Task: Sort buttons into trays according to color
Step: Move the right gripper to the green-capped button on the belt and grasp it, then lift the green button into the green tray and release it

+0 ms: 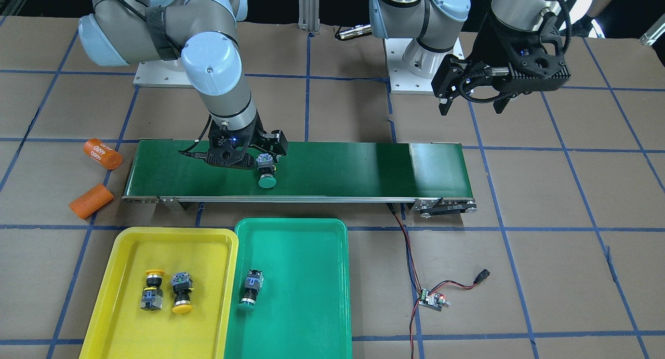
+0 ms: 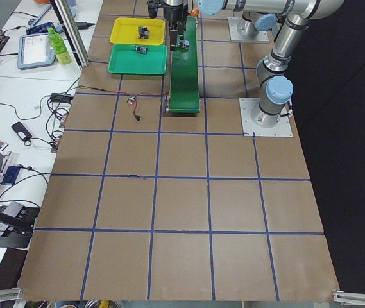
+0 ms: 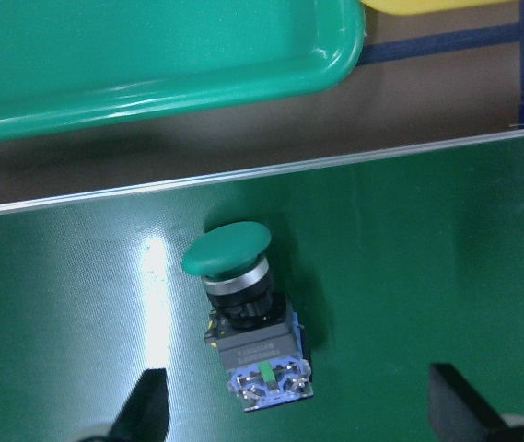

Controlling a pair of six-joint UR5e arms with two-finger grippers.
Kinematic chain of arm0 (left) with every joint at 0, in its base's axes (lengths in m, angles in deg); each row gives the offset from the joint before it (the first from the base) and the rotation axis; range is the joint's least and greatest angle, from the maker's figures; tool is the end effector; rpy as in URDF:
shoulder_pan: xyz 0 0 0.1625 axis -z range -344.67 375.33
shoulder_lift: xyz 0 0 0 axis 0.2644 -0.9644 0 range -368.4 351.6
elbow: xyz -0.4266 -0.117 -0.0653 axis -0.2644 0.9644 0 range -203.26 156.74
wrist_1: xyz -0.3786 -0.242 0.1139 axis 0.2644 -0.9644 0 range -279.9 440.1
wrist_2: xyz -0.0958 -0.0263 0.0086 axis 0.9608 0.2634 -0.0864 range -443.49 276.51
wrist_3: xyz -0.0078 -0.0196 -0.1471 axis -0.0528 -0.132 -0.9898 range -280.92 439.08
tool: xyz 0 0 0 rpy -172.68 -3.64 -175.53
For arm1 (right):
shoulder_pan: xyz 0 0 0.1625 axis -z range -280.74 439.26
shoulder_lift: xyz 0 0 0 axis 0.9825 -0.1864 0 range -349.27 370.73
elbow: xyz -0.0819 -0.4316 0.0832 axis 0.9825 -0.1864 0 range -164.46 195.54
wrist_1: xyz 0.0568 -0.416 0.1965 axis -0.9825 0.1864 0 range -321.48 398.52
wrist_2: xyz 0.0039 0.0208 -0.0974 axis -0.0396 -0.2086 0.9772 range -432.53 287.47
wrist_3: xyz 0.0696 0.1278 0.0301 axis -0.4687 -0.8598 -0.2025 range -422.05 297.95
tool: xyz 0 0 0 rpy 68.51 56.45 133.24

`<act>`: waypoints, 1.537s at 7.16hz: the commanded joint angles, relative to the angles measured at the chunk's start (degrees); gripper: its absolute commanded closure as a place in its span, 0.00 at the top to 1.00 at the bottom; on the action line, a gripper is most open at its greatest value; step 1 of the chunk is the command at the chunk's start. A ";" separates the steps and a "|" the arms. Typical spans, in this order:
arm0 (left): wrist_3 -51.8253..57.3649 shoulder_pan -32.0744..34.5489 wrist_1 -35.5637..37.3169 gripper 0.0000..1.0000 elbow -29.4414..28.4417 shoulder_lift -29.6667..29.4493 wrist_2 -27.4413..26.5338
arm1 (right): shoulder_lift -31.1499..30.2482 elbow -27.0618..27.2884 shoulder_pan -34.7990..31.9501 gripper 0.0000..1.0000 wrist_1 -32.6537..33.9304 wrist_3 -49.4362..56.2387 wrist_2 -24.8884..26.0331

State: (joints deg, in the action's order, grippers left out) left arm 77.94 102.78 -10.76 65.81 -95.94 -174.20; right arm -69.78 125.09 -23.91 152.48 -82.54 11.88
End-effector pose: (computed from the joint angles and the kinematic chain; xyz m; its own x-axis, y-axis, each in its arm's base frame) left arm -0.1078 -0.5355 0.4914 -0.9978 -0.0651 -0.0114 -0.0645 0.9969 -0.0443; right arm 0.2687 -0.5000 0.2318 -0.9891 0.1349 -0.0598 0.1273 0.9849 0.1170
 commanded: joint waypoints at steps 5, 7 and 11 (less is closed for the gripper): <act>-0.09 0.00 0.06 1.00 -0.03 0.00 0.00 | 4.22 0.49 0.24 0.00 -0.48 -0.34 0.32; -0.09 -0.09 0.06 1.00 -0.03 0.00 0.00 | 3.78 0.05 0.42 0.00 -0.58 -0.17 0.32; 0.00 -0.09 -0.02 1.00 -0.29 0.09 -0.35 | 13.12 -23.78 0.95 0.00 0.39 0.18 1.54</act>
State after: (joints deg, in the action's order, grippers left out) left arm 77.93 102.74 -10.75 65.63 -95.89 -174.32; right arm -62.84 109.59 -22.99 152.35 -82.61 12.68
